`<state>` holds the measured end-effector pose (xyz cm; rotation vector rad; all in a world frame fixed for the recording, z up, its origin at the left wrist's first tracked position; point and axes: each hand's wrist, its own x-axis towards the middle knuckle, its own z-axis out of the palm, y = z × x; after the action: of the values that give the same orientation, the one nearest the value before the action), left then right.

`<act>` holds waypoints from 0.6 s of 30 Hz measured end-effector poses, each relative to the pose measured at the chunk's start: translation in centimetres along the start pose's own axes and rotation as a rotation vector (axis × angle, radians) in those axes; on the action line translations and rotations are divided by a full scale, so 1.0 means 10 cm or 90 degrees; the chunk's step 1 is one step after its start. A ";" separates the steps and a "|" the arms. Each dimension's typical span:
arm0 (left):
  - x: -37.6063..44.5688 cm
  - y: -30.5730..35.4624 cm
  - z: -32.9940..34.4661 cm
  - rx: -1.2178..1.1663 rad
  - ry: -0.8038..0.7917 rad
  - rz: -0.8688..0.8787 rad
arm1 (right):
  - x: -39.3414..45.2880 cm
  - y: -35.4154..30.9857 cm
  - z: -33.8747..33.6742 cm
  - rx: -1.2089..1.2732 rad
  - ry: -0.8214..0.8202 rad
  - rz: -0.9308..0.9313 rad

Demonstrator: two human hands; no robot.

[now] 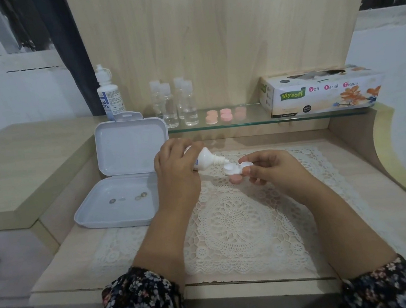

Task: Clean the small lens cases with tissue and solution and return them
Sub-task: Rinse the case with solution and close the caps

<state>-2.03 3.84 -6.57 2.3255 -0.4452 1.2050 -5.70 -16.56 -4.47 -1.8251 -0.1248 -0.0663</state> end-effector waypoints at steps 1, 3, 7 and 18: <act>0.00 0.00 0.00 -0.004 0.002 0.000 | 0.00 0.00 0.00 0.002 0.000 0.000; 0.00 0.00 0.00 -0.010 0.005 -0.002 | 0.00 0.00 0.00 0.004 0.000 -0.001; 0.00 -0.01 0.01 -0.013 0.005 -0.003 | 0.00 0.01 0.00 0.003 -0.002 -0.003; 0.00 0.00 0.00 -0.007 0.012 0.001 | 0.01 0.02 0.00 -0.012 -0.006 -0.006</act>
<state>-2.01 3.90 -6.55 2.3035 -0.4465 1.2218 -5.59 -16.58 -4.68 -1.8437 -0.1401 -0.0663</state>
